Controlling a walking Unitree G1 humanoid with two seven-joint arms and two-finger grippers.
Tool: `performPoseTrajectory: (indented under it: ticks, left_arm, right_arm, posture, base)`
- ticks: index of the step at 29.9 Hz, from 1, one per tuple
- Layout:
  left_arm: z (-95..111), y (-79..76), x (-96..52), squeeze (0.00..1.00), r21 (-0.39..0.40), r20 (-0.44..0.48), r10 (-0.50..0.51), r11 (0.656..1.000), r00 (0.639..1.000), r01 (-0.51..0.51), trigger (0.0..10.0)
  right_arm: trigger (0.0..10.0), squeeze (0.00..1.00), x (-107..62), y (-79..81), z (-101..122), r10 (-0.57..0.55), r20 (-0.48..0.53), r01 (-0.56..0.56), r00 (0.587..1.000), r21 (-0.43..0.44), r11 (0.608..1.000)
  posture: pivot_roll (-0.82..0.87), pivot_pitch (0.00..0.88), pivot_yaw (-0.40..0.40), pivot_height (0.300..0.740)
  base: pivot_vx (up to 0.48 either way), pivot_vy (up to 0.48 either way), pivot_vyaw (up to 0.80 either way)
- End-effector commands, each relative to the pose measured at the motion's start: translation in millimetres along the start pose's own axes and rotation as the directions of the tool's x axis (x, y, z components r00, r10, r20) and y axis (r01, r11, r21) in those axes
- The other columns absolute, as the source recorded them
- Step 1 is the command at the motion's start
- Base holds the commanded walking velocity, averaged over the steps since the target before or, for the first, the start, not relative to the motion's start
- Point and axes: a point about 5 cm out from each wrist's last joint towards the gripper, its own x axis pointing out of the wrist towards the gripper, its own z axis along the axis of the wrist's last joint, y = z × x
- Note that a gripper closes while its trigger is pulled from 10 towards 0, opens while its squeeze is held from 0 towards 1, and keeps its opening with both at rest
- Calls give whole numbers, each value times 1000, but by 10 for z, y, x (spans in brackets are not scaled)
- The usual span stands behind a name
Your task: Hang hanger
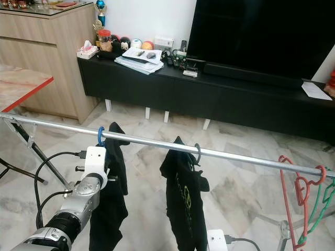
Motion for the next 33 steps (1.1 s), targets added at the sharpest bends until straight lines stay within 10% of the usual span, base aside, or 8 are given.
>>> performPoseTrajectory:
  ticks: [1, 33]
  left_arm:
    - [3, -32, 6, 0, 3, -5, -4, 1000, 1000, 4, 0]
    - [221, 35, -35, 0, 47, 191, -55, 998, 980, 47, 0]
  right_arm:
    - [10000, 0, 0, -26, 20, -7, 3, 7, 1000, 5, 1000]
    - [10000, 0, 1, -16, 26, -12, 8, 12, 1000, 10, 1000]
  posture:
    - [124, 0, -132, 740]
    - [122, 0, -117, 740]
  base:
    - [0, 0, 0]
    - [0, 0, 0]
